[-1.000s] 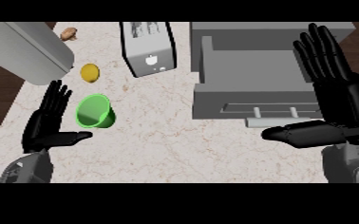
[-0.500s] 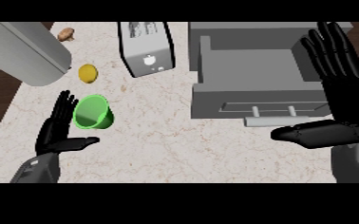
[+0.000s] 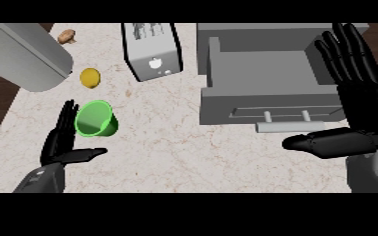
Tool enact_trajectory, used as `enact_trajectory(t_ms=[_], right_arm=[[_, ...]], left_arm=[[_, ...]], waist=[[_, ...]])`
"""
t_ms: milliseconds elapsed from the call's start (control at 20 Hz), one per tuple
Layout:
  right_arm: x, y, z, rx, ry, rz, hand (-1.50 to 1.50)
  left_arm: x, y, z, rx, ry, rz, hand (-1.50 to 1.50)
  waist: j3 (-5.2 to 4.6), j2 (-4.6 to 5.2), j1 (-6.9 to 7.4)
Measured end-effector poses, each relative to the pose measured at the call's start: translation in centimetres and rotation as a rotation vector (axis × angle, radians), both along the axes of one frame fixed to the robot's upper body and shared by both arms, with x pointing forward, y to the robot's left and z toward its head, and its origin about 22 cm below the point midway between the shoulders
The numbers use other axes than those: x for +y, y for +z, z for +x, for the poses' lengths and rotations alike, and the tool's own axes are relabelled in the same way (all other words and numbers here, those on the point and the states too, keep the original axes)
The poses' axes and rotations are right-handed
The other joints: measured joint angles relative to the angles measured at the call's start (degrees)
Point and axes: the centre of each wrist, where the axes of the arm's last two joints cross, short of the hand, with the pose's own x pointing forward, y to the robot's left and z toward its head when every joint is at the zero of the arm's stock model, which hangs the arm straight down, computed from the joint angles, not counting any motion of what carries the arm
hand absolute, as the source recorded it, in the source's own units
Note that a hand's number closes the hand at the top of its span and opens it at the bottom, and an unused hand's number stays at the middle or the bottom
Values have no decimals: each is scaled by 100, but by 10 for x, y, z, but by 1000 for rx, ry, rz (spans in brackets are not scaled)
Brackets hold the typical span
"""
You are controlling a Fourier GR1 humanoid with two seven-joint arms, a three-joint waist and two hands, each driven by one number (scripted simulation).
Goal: Pick up the cup, place it into the drawer and close the drawer
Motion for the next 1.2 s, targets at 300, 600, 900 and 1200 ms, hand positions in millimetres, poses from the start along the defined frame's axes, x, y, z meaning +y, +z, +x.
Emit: enact_trajectory(t_ms=[300, 600, 900, 1200], right_arm=[[-2, 8, 1, 6, 17, -12, -150], [-3, 11, 8, -2, 10, -16, -150], [-5, 8, 3, 0, 18, -20, -150], [-2, 5, 7, 11, 13, -23, -150]], left_arm=[[-6, 1, 7, -11, -11, 6, -150], [-13, 2, 14, -28, -24, 2, -150], [-23, -2, 14, -28, -58, -42, 150], [-32, 3, 25, -101, -91, -53, 150]], waist=[[-4, 10, -26], [-9, 27, -46], [-10, 29, -74], [-12, 37, -61]])
